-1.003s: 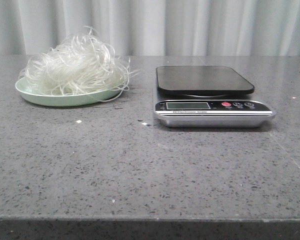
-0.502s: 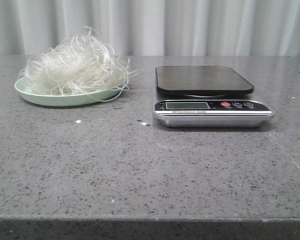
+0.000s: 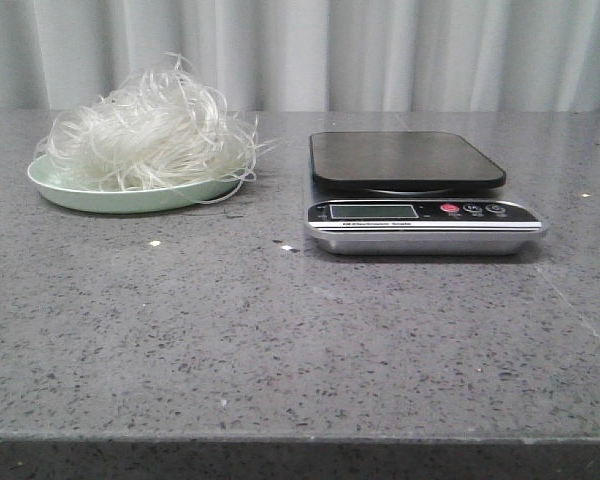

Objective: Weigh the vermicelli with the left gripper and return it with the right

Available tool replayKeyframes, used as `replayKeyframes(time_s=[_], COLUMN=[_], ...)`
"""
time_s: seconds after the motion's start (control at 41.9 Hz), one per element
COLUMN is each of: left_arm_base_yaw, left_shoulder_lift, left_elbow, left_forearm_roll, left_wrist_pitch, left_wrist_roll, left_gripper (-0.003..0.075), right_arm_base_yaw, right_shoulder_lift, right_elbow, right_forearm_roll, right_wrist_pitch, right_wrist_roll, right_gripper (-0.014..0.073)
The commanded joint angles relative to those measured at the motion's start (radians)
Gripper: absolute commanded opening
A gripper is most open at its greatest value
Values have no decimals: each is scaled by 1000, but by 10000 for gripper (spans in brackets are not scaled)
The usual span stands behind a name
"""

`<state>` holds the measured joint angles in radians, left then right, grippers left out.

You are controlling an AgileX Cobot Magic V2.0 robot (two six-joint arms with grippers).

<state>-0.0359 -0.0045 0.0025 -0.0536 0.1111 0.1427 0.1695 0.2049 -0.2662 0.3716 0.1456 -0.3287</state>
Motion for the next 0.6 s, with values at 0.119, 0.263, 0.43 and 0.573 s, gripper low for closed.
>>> replayKeyframes(time_s=[0.119,0.263,0.43,0.573], left_arm_base_yaw=[2,2,2,2], left_shoulder_lift=[-22,-22,-22,-22], left_elbow=[9,9,9,9], left_forearm_roll=[-9,-9,-9,-9], left_wrist_pitch=[-79,-79,-79,-79], left_wrist_roll=[-12,-12,-12,-12], left_gripper=[137,137,137,137], right_arm_base_yaw=[-4,-4,-4,-4], right_shoulder_lift=[8,8,8,8], right_elbow=[-28,-28,-28,-28], right_forearm_roll=[-1,-1,-1,-1], right_wrist_pitch=[-73,-73,-73,-73], right_wrist_roll=[-1,-1,-1,-1], right_gripper=[151,151,151,151])
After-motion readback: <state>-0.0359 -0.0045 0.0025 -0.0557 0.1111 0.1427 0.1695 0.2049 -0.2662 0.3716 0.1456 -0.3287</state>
